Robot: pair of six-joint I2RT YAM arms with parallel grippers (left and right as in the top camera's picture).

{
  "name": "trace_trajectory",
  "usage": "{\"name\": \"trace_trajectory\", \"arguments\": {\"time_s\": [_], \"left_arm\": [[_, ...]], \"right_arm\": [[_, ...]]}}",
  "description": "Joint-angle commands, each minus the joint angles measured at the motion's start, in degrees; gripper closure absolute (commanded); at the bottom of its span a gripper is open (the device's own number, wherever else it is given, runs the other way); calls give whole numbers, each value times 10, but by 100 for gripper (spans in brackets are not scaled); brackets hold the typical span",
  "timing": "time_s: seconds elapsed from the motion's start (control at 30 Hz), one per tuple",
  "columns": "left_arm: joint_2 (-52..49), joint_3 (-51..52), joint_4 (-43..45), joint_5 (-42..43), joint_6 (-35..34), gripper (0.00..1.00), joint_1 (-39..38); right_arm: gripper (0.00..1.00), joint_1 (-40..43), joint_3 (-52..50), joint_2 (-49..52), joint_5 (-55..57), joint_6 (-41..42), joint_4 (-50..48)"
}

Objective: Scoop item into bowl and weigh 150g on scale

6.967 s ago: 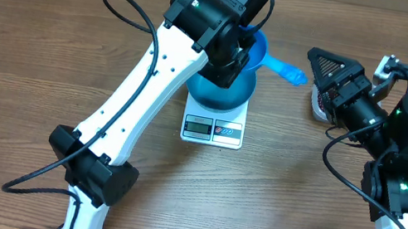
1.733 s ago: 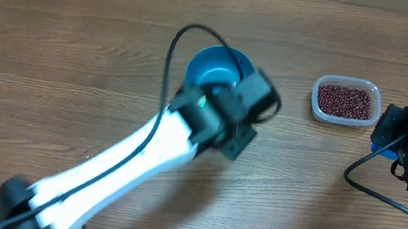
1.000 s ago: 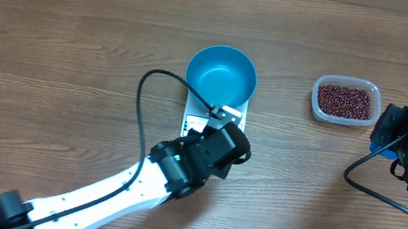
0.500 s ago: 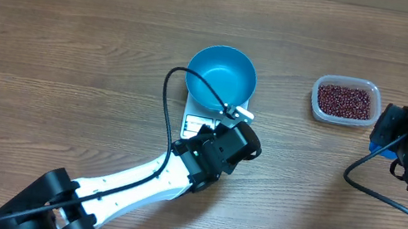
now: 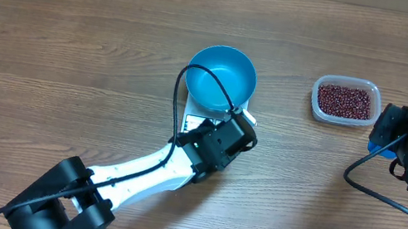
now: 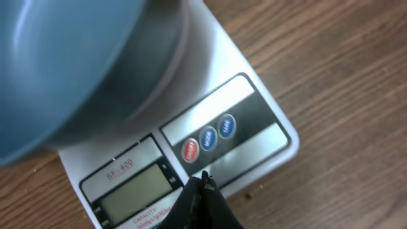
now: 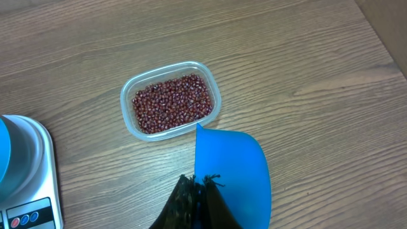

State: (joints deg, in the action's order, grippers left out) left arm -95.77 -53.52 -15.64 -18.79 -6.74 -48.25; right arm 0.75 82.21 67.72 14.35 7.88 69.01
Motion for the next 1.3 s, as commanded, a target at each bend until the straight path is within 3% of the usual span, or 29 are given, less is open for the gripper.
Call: {"name": "trace_trajectory", "arguments": {"time_s": [0.0,1.27], "left_arm": [[-7,10,22,21,-5,96,17],[-67,10,65,7,3,96,22]], "right_arm": [[96,2,15,-5,-1,0,-3],[96,2,14,-5,-5,0,1]]}}
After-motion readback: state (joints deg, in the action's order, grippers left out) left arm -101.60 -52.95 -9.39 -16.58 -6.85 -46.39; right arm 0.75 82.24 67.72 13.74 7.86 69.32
